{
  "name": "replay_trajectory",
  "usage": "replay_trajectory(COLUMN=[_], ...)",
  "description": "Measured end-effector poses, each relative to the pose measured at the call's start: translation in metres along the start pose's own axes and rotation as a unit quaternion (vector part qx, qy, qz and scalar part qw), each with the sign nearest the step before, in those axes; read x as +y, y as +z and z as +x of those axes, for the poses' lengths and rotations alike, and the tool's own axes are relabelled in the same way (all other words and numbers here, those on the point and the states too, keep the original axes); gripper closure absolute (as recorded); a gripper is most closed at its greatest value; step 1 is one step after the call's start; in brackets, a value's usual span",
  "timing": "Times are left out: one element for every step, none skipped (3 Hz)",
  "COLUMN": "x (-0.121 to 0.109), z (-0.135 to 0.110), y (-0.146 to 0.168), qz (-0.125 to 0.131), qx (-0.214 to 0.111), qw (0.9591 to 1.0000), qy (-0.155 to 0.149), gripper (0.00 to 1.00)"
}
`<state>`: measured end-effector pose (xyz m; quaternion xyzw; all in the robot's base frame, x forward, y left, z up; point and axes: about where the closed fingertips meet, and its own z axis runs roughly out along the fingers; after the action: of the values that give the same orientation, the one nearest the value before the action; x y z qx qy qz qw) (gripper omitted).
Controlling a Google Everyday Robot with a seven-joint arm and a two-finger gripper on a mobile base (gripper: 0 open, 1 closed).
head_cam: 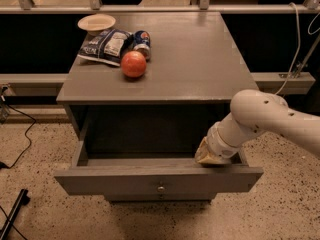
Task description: Open top drawer
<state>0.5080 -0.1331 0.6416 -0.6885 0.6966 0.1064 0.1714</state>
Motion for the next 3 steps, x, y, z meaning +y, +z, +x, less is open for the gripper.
replay_trajectory(x=[0.034,0.058,0.086], z=[-0.003,-0.010,-0.034], y=[-0.013,-0.022,-0.039], qz=[-0.018,-0.026,-0.013], qx=[-0.023,-0.048,-0.105], qw=[0.9992,0.9977,0.9925], qy=[-0.026,-0.041,-0.061], gripper=[1.00,0.84,0.87])
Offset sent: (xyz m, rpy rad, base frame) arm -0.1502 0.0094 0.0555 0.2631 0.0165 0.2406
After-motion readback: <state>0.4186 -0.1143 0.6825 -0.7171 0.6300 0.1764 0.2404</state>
